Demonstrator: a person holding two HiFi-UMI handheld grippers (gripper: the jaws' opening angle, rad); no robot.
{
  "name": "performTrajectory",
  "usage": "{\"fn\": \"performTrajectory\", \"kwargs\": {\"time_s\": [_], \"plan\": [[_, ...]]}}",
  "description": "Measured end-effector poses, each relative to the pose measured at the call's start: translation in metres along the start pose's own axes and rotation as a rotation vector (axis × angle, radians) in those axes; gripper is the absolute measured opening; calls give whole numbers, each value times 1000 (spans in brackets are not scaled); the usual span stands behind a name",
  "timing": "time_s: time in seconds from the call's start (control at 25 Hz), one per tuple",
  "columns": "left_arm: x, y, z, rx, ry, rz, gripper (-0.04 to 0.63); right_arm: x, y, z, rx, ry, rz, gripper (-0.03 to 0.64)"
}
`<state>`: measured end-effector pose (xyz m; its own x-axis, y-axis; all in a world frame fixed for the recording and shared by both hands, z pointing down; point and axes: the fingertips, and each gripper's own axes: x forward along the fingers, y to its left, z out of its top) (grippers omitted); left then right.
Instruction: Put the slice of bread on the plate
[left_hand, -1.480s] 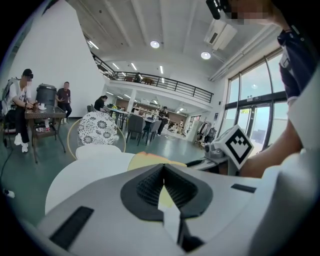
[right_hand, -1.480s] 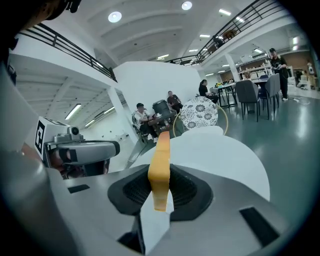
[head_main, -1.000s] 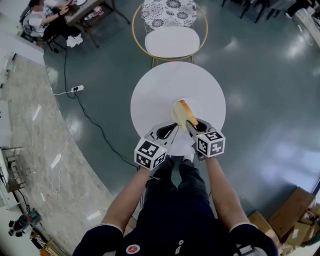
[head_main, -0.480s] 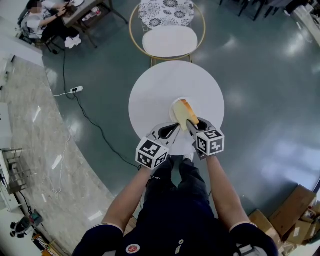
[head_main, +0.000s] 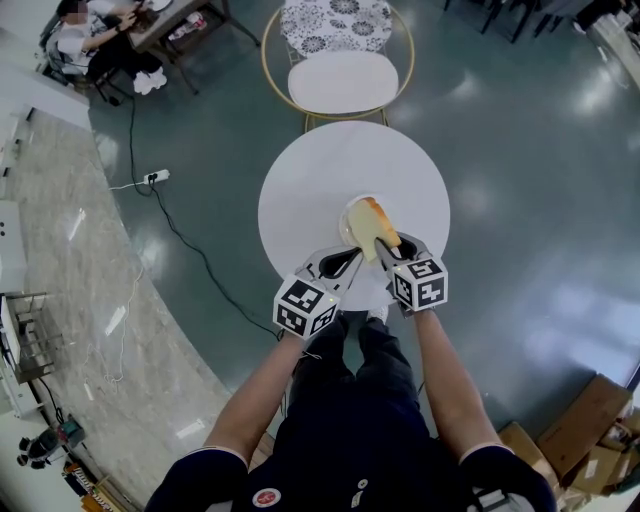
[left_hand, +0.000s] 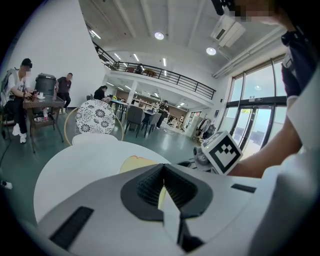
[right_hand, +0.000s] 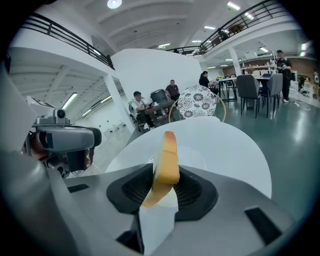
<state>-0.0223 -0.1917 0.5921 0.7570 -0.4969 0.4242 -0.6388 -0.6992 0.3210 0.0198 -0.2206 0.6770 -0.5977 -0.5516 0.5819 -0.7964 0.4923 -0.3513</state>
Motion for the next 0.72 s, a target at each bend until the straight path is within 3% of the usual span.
{"fn": "performTrajectory", "kwargs": {"time_s": [0.44, 0.72], "plan": [[8, 3, -5, -9, 16, -3, 8, 2, -10, -2, 83, -32, 48, 120], [14, 0, -7, -11, 30, -8, 8, 0, -21, -3, 91, -34, 31, 153]]}}
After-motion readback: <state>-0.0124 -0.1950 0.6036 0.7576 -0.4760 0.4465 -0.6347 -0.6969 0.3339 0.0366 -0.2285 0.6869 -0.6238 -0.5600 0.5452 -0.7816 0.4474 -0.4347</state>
